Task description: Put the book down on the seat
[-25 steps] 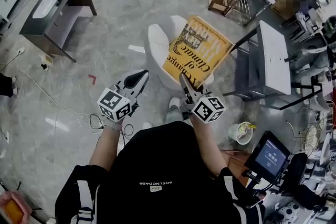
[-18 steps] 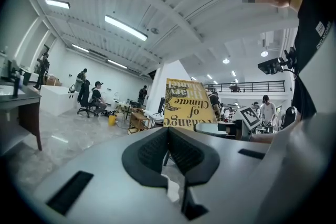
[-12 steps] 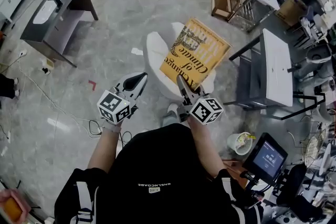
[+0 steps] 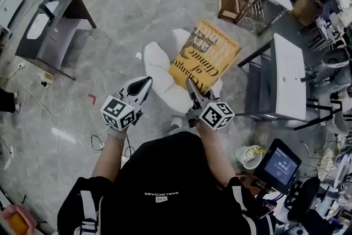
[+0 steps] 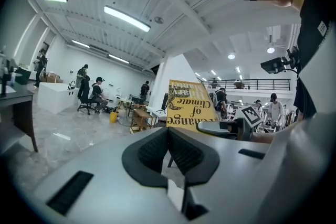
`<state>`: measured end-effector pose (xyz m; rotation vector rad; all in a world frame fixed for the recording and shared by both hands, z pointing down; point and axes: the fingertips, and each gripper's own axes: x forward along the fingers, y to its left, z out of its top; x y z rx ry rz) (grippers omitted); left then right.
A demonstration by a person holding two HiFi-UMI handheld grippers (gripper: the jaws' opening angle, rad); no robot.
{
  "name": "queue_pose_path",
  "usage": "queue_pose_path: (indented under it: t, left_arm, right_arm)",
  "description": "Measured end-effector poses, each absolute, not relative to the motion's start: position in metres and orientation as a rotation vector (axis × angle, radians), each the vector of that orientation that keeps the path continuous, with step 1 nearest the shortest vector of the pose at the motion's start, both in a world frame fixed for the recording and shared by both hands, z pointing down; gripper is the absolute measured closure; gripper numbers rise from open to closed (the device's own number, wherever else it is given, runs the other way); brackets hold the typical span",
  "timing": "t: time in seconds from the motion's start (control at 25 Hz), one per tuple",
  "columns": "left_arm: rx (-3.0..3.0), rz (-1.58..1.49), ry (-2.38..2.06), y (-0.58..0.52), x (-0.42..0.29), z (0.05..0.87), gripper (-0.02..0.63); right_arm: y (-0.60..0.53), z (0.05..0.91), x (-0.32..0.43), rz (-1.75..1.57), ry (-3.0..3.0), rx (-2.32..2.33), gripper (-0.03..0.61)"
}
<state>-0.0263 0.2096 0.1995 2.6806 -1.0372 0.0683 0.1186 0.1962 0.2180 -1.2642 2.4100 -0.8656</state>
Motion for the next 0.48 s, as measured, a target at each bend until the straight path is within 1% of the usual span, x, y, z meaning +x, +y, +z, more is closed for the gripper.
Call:
queue_pose_path:
  t: [0.48]
  left_arm:
    - [2.697, 0.131, -1.011, 0.112, 0.068, 0.197, 0.600]
  right_arm:
    - [0.094, 0.223, 0.206, -0.906, 2.370, -1.256, 0.417]
